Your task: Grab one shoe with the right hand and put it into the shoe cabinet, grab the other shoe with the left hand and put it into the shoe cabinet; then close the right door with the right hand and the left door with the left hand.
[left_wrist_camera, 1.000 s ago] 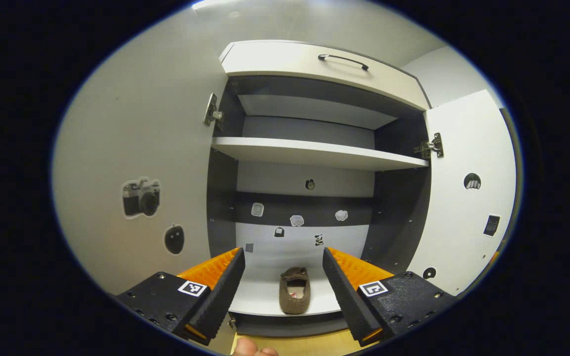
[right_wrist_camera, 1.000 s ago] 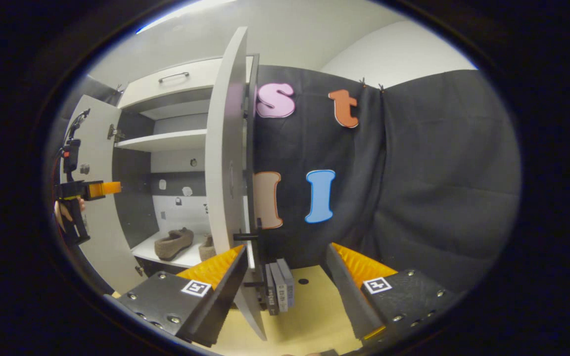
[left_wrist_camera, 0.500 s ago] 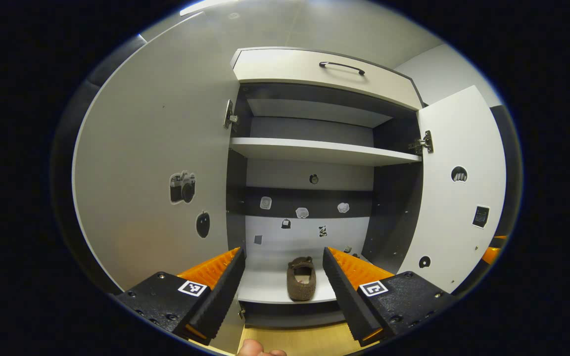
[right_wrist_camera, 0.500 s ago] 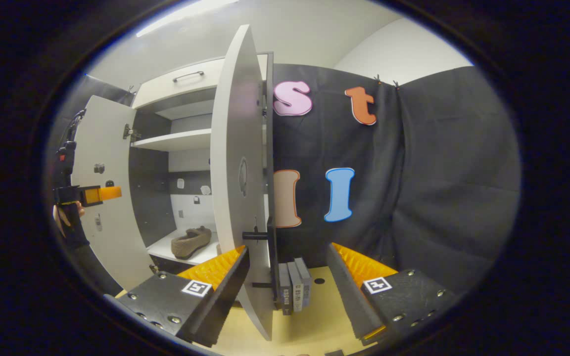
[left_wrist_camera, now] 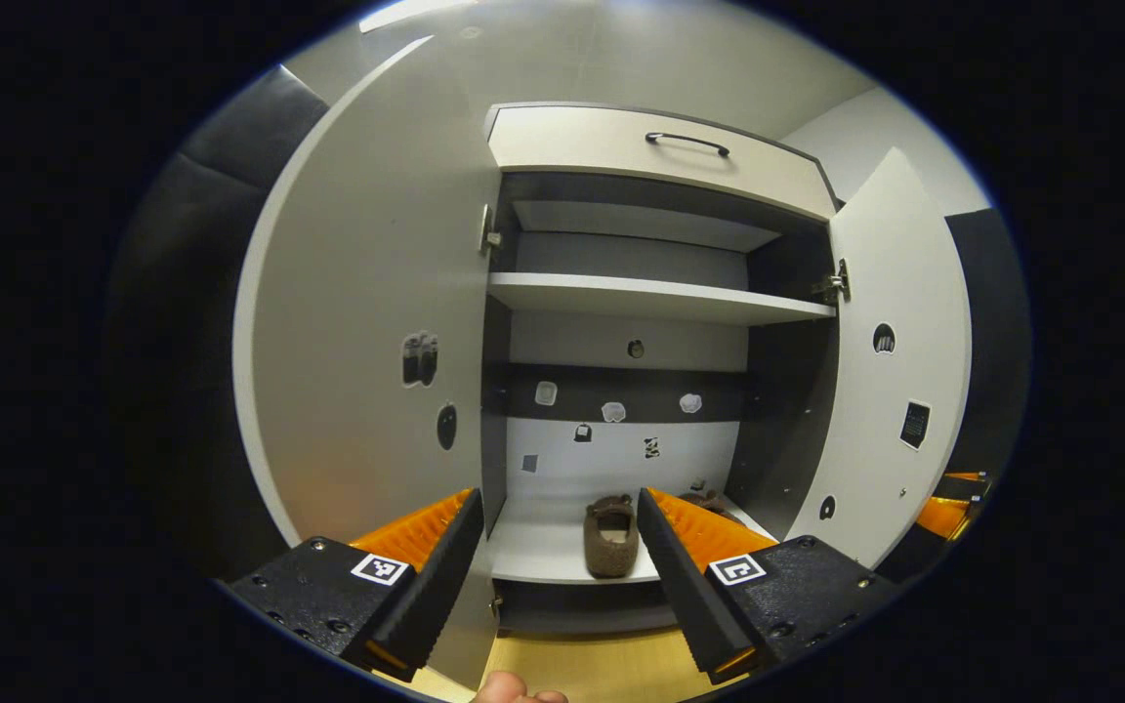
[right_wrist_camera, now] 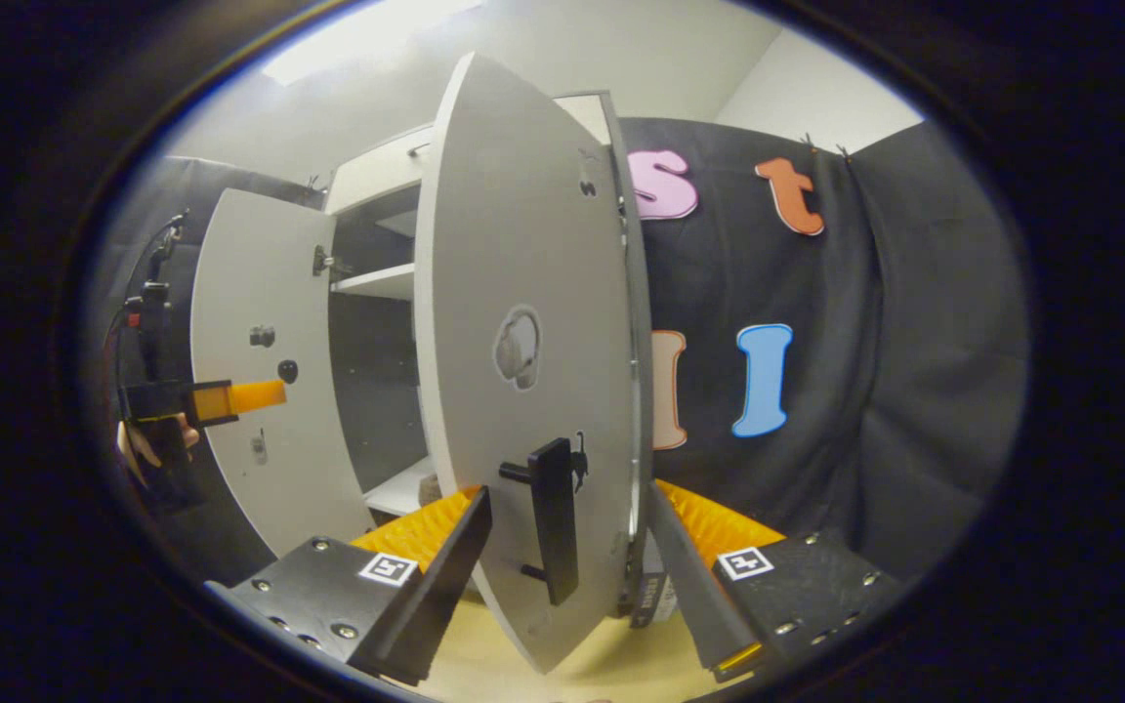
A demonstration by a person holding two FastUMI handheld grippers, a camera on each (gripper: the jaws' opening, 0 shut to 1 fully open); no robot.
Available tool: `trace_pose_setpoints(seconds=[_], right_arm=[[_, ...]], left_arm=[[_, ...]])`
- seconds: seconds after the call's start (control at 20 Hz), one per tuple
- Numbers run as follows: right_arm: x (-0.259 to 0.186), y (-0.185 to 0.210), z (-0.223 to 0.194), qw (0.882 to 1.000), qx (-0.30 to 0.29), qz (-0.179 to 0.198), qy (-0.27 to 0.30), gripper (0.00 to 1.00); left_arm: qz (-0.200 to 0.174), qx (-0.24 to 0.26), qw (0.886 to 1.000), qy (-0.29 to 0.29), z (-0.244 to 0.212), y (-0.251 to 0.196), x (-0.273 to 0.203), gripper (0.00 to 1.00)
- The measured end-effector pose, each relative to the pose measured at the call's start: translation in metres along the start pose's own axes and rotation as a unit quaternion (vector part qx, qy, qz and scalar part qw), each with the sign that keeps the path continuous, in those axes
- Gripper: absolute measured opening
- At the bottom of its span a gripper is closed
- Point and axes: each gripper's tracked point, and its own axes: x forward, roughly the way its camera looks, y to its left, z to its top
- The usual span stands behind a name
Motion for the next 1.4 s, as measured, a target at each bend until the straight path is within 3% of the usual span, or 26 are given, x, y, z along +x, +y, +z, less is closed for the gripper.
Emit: trace_pose_setpoints(seconds=[0.25,0.55,0.65,0.7,1.4], right_arm=[[0.024,0.023,-0.004,0.999,0.013,0.037,0.005,0.93],[0.056,0.037,-0.008,0.998,0.031,0.050,0.018,0.96],[0.065,0.043,-0.005,0.998,0.027,0.060,0.015,0.94],[0.066,0.047,-0.005,0.997,0.026,0.065,0.015,1.00],[0.115,0.089,-0.013,0.994,0.052,0.098,0.019,1.00]], left_arm=[[0.015,0.003,1.000,0.004,-0.001,0.009,-0.007,0.93],[0.023,-0.001,1.000,0.011,-0.005,0.020,-0.015,0.96],[0.021,-0.001,1.000,0.014,-0.008,0.019,-0.016,0.93],[0.019,-0.002,1.000,0.015,-0.009,0.018,-0.017,0.96],[-0.003,-0.015,1.000,0.012,-0.008,0.015,-0.038,0.93]])
